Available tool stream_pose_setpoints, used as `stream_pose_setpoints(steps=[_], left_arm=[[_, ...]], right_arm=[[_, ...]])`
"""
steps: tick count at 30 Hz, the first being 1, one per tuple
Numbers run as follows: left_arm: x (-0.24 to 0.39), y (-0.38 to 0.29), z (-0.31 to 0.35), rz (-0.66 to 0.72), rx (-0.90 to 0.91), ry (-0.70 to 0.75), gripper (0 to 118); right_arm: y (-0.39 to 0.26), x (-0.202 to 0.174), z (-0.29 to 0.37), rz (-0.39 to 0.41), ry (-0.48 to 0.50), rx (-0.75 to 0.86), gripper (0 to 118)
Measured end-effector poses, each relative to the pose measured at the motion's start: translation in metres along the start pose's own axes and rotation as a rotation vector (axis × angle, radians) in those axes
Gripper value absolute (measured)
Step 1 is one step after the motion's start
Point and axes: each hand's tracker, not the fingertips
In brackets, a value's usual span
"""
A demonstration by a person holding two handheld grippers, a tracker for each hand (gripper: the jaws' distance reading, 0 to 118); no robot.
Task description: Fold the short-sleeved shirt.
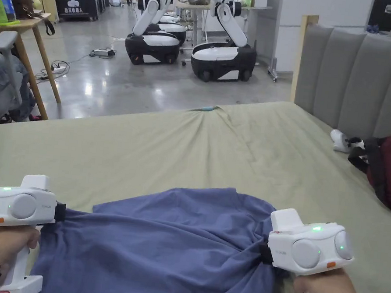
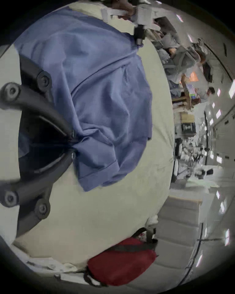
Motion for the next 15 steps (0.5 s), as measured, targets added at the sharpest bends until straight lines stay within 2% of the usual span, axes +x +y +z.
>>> stream_pose_setpoints(steps=[1,3,4,6,10,11,15], left_arm=[[-0.001,0.001,0.005,0.009,0.000,0.002,2],[-0.010,0.008,0.026,0.051,0.051,0.001,2],[-0.016,0.014,0.039,0.073,0.087,-0.009,2],[-0.032,0.029,0.073,0.128,0.153,-0.045,2],[-0.057,0.066,0.144,0.143,0.271,-0.017,2],[-0.065,0.079,0.163,0.143,0.310,-0.004,2],[-0.102,0.131,0.239,0.228,0.463,0.064,2]], right_arm=[[0.003,0.001,0.000,-0.012,-0.023,-0.012,6],[0.014,0.008,0.016,-0.081,0.008,0.039,6],[0.021,0.010,0.025,-0.089,0.021,0.083,6],[0.051,0.012,0.046,-0.069,-0.012,0.168,6],[0.122,0.007,0.097,-0.027,0.017,0.321,6],[0.142,0.004,0.113,-0.027,-0.002,0.357,6],[0.217,-0.011,0.172,0.059,-0.066,0.507,6]])
